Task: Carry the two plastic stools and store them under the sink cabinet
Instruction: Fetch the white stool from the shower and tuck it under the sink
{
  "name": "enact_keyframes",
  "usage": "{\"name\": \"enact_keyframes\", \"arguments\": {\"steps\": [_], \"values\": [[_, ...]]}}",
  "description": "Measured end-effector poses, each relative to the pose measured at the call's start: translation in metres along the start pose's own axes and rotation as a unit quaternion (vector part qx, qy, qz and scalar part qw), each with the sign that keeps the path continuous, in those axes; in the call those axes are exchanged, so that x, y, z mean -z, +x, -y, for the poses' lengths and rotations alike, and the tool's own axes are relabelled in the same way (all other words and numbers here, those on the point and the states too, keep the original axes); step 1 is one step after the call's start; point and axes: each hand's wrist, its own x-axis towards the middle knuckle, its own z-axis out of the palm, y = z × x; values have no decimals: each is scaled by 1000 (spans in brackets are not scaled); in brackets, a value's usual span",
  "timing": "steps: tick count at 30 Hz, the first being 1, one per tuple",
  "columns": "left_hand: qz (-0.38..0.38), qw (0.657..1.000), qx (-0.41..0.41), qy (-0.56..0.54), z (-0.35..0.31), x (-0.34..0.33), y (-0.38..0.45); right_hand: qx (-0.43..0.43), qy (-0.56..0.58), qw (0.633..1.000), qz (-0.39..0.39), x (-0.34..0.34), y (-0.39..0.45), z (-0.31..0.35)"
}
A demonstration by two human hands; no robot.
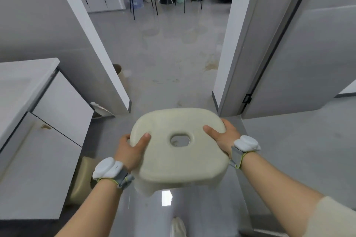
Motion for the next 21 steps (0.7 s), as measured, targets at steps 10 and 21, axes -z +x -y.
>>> {"name": "enact_keyframes", "arguments": {"steps": [10, 21], "values": [[-20, 1000, 15, 10, -78, -31, 109, 3, -3, 1000, 13, 15, 134, 58], [-125, 986, 91, -65, -136, -87, 208, 60, -96, 985, 127, 27, 314, 142]]}}
